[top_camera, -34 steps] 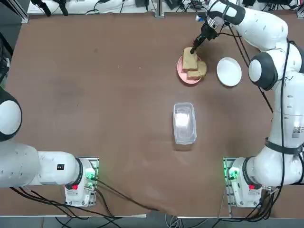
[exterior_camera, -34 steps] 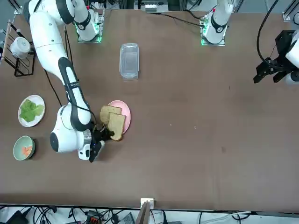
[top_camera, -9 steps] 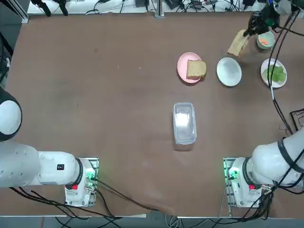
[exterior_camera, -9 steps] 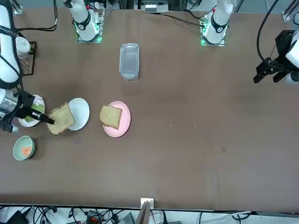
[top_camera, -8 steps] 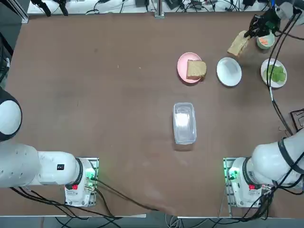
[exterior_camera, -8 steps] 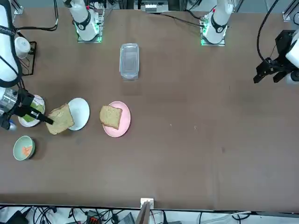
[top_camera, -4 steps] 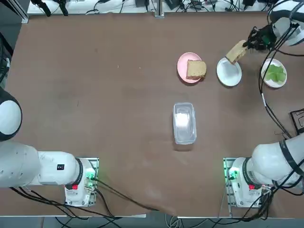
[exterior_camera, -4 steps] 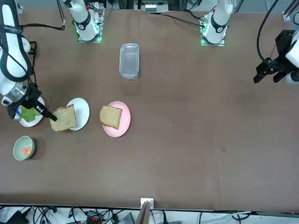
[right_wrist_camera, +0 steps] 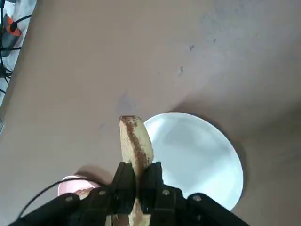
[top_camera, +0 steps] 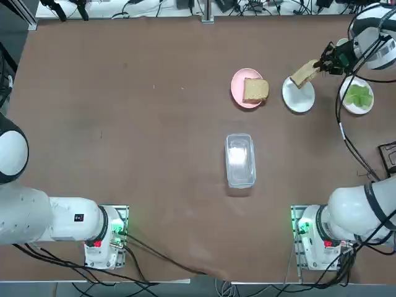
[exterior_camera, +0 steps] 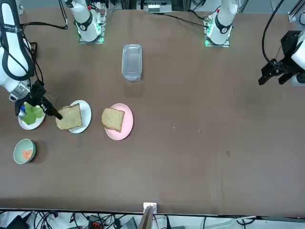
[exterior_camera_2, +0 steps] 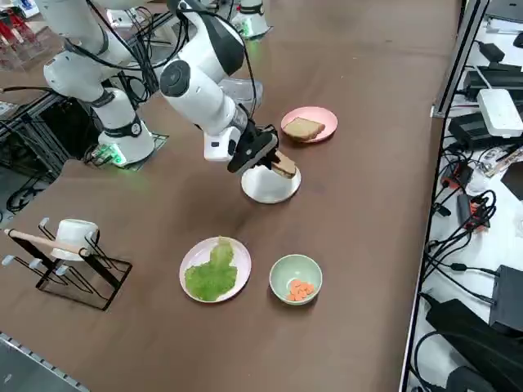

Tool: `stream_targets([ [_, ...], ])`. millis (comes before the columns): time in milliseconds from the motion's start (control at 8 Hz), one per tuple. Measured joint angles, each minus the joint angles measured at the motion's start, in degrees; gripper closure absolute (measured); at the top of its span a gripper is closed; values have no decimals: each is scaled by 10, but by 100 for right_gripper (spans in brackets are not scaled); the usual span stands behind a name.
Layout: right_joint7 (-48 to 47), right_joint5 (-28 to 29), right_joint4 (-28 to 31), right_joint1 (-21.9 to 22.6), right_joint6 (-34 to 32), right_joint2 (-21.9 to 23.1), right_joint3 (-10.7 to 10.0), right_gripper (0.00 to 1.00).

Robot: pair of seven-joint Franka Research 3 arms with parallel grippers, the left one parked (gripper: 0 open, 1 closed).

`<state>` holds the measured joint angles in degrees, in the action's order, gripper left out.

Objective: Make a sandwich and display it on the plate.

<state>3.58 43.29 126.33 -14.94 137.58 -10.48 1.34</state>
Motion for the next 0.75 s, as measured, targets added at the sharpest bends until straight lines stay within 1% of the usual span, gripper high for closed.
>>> stream_targets([
  [250,-4,12,6,-2,0,-2,0,92],
  [500,-4,36,11,-5,0,-6,0,92],
  [750,-4,41,12,-7,1,-14,0,92],
])
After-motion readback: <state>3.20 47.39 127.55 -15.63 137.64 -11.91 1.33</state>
